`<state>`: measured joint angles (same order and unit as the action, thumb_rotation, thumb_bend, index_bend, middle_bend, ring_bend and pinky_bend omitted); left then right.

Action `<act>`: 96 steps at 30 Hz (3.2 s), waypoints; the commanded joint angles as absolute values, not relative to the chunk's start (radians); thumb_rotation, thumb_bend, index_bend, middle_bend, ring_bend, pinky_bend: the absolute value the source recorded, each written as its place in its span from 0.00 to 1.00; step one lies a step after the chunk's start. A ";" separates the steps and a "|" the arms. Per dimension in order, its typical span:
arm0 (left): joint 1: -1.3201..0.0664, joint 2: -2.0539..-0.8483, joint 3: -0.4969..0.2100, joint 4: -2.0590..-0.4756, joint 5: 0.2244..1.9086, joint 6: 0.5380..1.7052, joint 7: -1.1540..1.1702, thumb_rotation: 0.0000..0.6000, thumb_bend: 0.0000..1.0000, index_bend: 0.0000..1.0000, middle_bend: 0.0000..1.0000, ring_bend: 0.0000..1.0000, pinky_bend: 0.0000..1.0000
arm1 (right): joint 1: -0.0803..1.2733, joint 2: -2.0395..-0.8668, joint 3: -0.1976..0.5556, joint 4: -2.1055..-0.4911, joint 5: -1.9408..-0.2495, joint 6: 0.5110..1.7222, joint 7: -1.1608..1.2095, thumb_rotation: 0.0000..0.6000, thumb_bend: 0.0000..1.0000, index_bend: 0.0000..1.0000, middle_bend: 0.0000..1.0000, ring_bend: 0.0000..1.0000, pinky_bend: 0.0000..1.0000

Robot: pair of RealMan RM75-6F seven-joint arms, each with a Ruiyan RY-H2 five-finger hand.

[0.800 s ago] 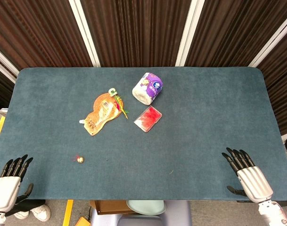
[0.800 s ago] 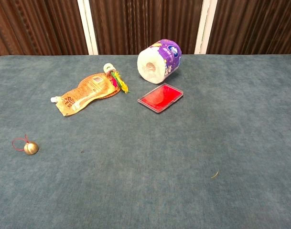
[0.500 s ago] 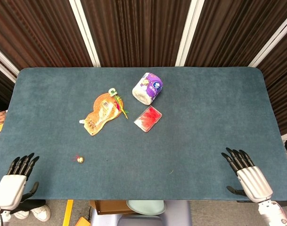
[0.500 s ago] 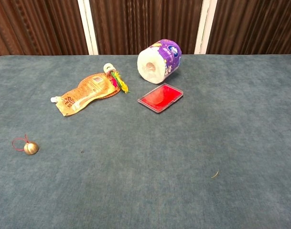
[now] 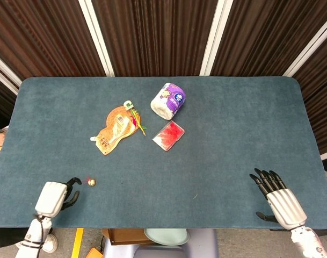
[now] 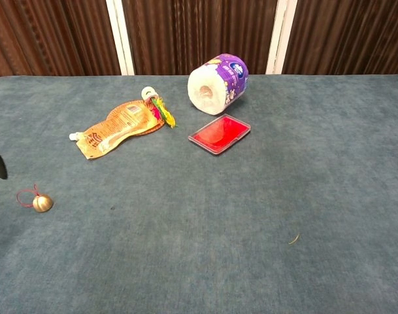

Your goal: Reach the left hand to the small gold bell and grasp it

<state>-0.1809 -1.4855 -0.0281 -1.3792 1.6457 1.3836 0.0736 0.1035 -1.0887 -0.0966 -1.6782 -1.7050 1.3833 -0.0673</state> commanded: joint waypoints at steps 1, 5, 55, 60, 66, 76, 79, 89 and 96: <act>-0.210 -1.519 -0.039 -1.358 1.620 1.342 0.096 1.00 0.43 0.47 0.97 0.91 0.93 | 0.104 -1.088 -0.097 -1.678 -1.704 1.383 -0.065 1.00 0.18 0.00 0.00 0.00 0.00; -0.228 -1.558 -0.045 -1.320 1.613 1.336 0.125 1.00 0.43 0.49 0.99 0.93 0.94 | 0.105 -1.086 -0.097 -1.678 -1.703 1.383 -0.062 1.00 0.18 0.00 0.00 0.00 0.00; -0.308 -1.681 -0.036 -1.118 1.523 1.291 0.123 1.00 0.42 0.55 1.00 0.95 0.96 | 0.108 -1.095 -0.091 -1.681 -1.684 1.379 -0.076 1.00 0.18 0.00 0.00 0.00 0.00; -0.310 -1.681 -0.035 -1.117 1.519 1.293 0.123 1.00 0.42 0.57 1.00 0.95 0.96 | 0.108 -1.095 -0.091 -1.681 -1.683 1.378 -0.077 1.00 0.18 0.00 0.00 0.00 0.00; -0.313 -1.683 -0.034 -1.115 1.514 1.292 0.126 1.00 0.42 0.59 1.00 0.95 0.96 | 0.108 -1.094 -0.090 -1.681 -1.683 1.379 -0.075 1.00 0.18 0.00 0.00 0.00 0.00; -0.318 -1.685 -0.031 -1.113 1.514 1.293 0.125 1.00 0.42 0.67 1.00 0.95 0.96 | 0.108 -1.095 -0.089 -1.680 -1.681 1.380 -0.073 1.00 0.18 0.00 0.00 0.00 0.00; -0.319 -1.686 -0.032 -1.111 1.512 1.295 0.125 1.00 0.42 0.70 1.00 0.95 0.96 | 0.108 -1.095 -0.089 -1.680 -1.682 1.381 -0.073 1.00 0.18 0.00 0.00 0.00 0.00; -0.320 -1.672 -0.041 -1.123 1.516 1.323 0.118 1.00 0.42 0.72 1.00 0.95 0.96 | 0.109 -1.095 -0.089 -1.680 -1.682 1.380 -0.073 1.00 0.18 0.00 0.00 0.00 0.00; -0.301 -1.605 0.003 -1.271 1.540 1.323 0.081 1.00 0.42 0.71 1.00 0.95 0.96 | 0.108 -1.096 -0.089 -1.678 -1.683 1.382 -0.071 1.00 0.18 0.00 0.00 0.00 0.00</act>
